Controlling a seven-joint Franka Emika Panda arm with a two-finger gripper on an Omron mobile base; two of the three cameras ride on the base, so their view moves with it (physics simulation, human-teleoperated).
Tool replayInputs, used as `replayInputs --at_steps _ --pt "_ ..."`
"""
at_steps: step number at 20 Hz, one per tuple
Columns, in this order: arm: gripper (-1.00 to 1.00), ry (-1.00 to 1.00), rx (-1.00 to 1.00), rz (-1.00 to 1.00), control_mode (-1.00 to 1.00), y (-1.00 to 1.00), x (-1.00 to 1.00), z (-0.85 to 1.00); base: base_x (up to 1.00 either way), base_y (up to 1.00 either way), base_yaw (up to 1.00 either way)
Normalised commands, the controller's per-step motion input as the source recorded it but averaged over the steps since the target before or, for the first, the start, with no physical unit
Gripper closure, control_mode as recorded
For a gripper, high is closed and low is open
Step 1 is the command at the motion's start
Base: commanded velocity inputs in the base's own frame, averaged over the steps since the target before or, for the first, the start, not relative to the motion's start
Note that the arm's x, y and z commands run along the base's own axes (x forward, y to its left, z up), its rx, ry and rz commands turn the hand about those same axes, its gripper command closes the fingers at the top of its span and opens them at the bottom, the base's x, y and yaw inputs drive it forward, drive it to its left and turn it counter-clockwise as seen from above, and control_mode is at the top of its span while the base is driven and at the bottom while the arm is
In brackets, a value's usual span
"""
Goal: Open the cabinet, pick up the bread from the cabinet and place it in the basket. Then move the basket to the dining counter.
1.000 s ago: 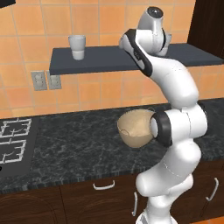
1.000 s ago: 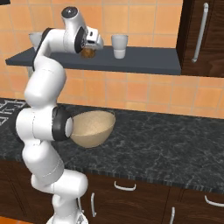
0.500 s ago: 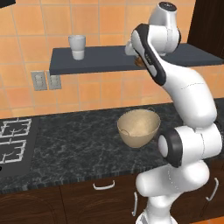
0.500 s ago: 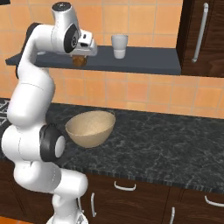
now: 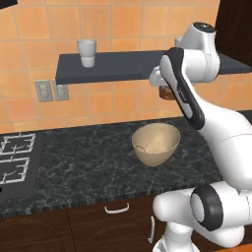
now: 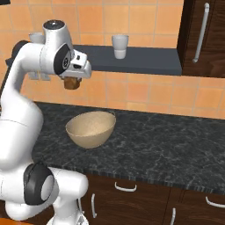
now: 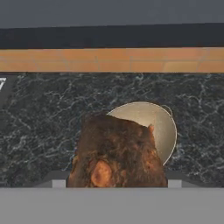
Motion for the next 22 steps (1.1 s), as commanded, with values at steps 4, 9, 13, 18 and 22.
replayInputs --at_steps 4,9,13,18,22 --pt "1.0 0.08 0.04 0.0 -1.0 0.0 -0.94 -1.0 0.0 0.0 0.0" --pt "1.0 -0.02 0.03 -0.03 -1.0 0.0 0.1 -0.92 0.0 0.0 0.0" --pt "1.0 -0.02 0.0 0.0 -1.0 0.0 0.59 -0.64 0.0 0.0 0.0" --pt "1.0 0.02 0.0 0.0 -1.0 0.0 0.74 -0.4 0.0 0.0 0.0" --pt "1.0 0.06 0.0 0.0 -1.0 -0.06 0.71 -0.44 0.0 0.0 0.0"
